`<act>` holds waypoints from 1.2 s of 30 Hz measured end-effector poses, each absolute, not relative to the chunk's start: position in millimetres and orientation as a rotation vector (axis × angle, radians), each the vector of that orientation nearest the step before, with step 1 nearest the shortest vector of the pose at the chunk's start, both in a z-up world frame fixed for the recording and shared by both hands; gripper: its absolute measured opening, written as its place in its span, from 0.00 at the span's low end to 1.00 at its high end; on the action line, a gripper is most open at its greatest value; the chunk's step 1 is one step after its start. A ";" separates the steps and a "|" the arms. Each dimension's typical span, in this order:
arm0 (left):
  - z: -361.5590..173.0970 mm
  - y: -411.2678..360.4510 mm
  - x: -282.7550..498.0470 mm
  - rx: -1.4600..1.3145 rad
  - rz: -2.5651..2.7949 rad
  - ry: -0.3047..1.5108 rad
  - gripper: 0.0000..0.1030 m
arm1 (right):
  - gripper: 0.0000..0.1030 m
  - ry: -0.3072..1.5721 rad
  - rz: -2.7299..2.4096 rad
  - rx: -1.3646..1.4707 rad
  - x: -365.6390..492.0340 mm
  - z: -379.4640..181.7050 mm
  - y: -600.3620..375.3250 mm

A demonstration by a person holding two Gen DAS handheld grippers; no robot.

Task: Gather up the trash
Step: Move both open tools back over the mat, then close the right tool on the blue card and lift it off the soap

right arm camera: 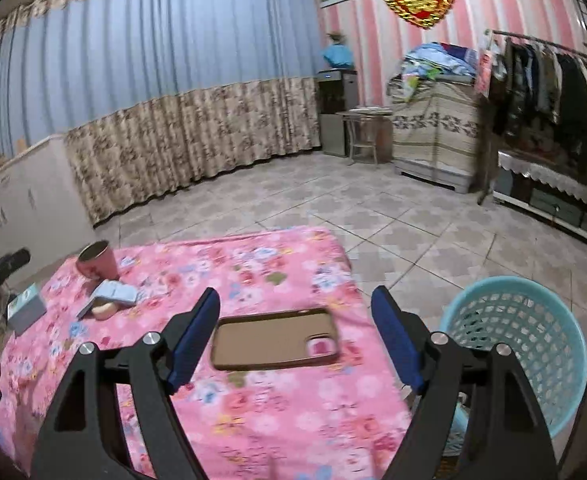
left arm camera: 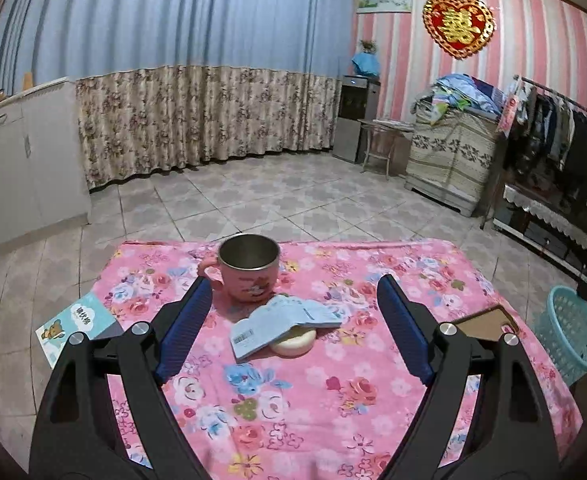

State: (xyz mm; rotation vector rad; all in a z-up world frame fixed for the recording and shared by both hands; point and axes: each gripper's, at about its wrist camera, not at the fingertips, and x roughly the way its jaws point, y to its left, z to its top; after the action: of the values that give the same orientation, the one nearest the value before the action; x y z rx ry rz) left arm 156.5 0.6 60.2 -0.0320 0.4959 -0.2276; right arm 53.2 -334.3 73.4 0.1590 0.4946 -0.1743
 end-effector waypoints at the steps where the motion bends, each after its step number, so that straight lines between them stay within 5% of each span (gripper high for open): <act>1: 62.2 0.1 156.3 -0.039 -0.231 0.491 0.80 | 0.75 0.491 -0.161 0.163 53.9 74.4 -325.6; 27: 33.2 -17.3 128.8 0.055 -0.134 0.560 0.84 | 0.80 0.540 -0.082 0.094 68.9 56.1 -261.2; 36: 48.0 75.3 149.9 0.027 0.065 0.528 0.89 | 0.88 0.569 0.059 0.084 93.7 51.8 -198.8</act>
State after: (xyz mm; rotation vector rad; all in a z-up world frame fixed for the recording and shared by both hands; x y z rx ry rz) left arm 149.9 75.3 48.0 0.0271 0.5284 0.0649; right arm 93.7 -198.8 51.8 0.0845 0.5691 0.0595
